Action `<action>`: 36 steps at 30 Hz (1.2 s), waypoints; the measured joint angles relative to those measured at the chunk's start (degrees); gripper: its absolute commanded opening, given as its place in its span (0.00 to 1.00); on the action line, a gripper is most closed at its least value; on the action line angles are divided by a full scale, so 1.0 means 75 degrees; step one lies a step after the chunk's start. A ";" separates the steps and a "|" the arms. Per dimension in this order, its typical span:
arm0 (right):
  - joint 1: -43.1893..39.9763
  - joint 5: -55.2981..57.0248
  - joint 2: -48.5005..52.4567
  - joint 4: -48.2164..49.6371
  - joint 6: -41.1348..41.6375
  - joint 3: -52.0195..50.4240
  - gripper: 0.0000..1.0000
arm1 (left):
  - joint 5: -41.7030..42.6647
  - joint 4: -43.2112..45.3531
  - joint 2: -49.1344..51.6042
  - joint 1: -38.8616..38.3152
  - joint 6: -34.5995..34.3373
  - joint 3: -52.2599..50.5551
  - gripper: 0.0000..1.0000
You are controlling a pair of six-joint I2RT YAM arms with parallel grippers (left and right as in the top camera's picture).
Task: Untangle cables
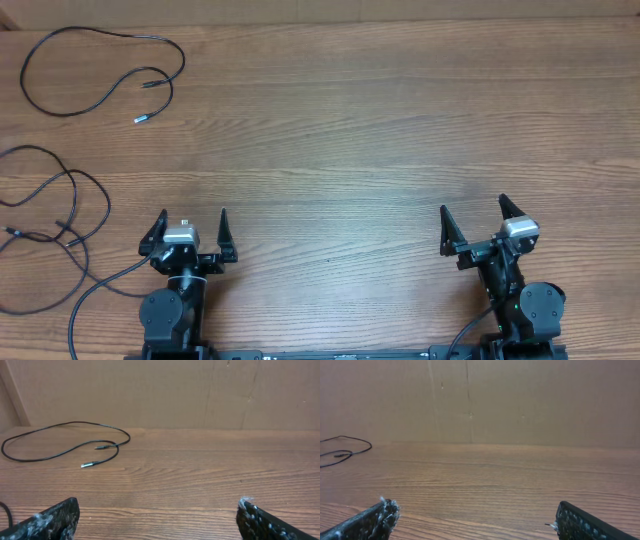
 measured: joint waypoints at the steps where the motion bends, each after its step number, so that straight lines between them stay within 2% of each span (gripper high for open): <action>1: 0.0000 0.0000 0.0000 0.0000 0.0012 0.0000 1.00 | 0.0000 0.0000 0.0000 0.0000 0.0000 0.0000 1.00; 36: 0.0000 0.0318 0.0000 -0.0061 -0.0044 0.0000 1.00 | 0.0000 0.0000 0.0000 0.0000 0.0000 0.0003 1.00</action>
